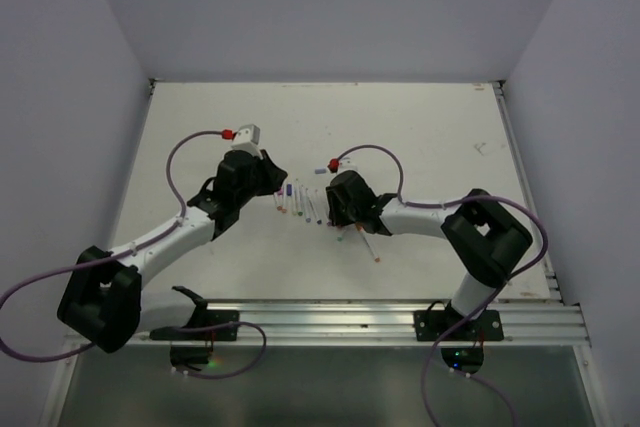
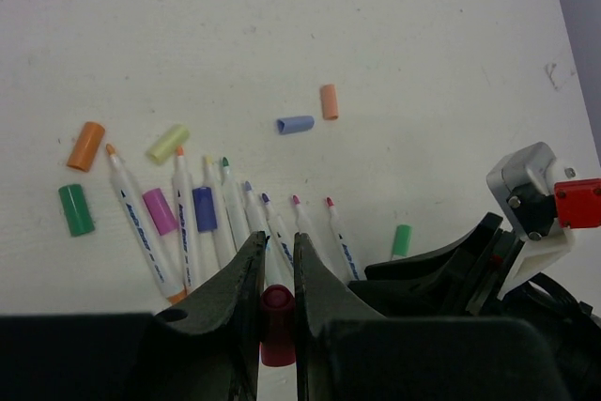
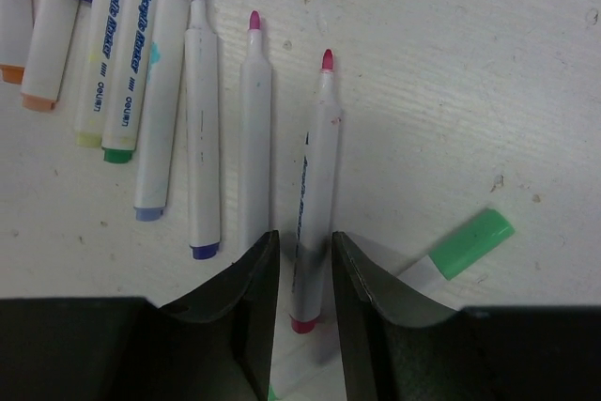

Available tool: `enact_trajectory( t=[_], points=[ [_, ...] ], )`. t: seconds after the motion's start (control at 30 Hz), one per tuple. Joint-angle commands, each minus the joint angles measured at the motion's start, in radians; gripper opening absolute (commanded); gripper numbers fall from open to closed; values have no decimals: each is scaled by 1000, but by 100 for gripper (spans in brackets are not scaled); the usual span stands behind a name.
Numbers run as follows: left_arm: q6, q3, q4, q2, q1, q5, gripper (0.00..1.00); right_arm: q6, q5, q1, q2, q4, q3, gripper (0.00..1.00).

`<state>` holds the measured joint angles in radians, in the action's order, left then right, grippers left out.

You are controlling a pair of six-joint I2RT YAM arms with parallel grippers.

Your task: Open the pen caps

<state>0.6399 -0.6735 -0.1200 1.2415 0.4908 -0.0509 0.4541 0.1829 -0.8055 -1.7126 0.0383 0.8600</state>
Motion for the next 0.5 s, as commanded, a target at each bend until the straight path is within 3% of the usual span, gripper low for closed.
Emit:
enact_trajectory(
  t=[0.0, 0.37, 0.47],
  points=[
    [20, -15, -66, 22, -11, 11, 0, 18, -20, 3, -7, 26, 30, 33],
    [20, -40, -136, 190, -15, -23, 0, 23, 18, 3, 123, -8, 10, 34],
    [17, -61, -171, 249, -18, -29, 0, -8, 78, 2, 212, -61, 1, 40]
  ],
)
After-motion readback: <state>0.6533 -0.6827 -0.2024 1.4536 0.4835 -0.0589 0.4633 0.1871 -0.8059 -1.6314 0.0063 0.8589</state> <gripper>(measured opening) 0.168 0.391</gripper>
